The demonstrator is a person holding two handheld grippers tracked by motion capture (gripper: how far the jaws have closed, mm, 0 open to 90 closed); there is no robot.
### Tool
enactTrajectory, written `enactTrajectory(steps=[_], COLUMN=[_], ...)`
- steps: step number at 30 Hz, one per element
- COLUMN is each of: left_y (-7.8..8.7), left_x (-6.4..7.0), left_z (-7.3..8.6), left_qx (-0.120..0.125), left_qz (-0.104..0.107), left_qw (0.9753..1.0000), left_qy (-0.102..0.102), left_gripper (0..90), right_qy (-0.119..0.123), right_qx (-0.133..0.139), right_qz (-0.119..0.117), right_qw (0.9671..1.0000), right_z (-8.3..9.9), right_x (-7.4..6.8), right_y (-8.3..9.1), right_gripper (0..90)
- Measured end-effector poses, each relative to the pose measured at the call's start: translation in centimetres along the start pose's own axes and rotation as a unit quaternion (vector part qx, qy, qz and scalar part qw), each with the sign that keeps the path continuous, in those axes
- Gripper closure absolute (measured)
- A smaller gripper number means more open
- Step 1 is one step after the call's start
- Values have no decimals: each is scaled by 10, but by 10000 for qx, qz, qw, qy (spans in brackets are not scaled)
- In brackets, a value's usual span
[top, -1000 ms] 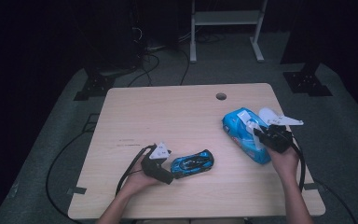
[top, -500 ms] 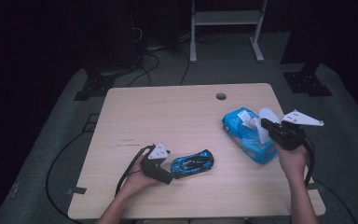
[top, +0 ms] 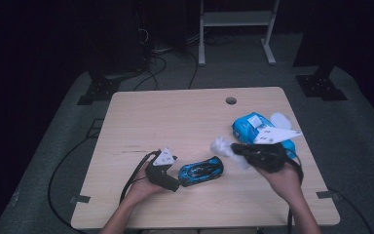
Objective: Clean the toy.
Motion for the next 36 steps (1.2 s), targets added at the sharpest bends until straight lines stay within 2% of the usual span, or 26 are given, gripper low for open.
enactTrajectory(steps=[2,5,9,12,13,14,16,18,19,20,24,26,33,35,36], left_y=[-1,-2,-5,-6,-7,-7,-7,-8,-9,-10,-15,-17,-21,-22,-21], left_x=[1,2,5,6,6,6,6,6,5,5,6,7,7,7,6], left_z=[0,1,0,0,1,1,1,0,0,0,1,1,4,4,4], left_qx=[3,-30,-65,-89,-109,-107,-78,-32,-43,-50,-152,-206,-367,-362,-353], left_qz=[31,73,119,154,145,150,162,199,225,248,326,360,344,331,313], left_qw=[10000,10000,9999,9998,9998,9998,9998,9998,9997,9997,9993,9991,9987,9988,9989], left_qy=[-15,-48,-99,-102,-100,-80,-50,-19,-19,5,-24,-52,-57,-31,-21], left_gripper=[79,80,79,80,80,80,80,80,80,80,79,80,80,80,80], right_qy=[157,273,215,247,271,281,233,173,124,40,44,121,236,290,316], right_qx=[-285,-670,-952,-1146,-1193,-1231,-1093,-1018,-979,-988,-1205,-1084,-996,-970,-983], right_qz=[-175,-396,-501,-410,-360,-252,-259,-156,-202,-209,-122,-10,17,57,22], right_qw=[9993,9966,9940,9923,9918,9917,9934,9945,9949,9949,9926,9940,9947,9948,9947], right_z=[0,2,11,18,20,21,20,20,21,22,33,35,34,34,35], right_x=[-11,-23,-23,-24,-26,-25,-25,-24,-23,-23,-22,-24,-25,-25,-24], right_y=[-13,-35,-64,-88,-95,-101,-109,-114,-118,-122,-138,-141,-140,-137,-136], right_gripper=[870,862,829,779,726,716,662,619,573,557,524,535,617,741,750])
Point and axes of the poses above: each handheld gripper's, and its own axes: y roughly backward along the jaws, z roughly out of its underside, x roughly to its right, the point moved 7 cm from there along -y, roughly forward along the jaws, and after that the axes turned 14 degrees about -x, right-handed, at the moved point
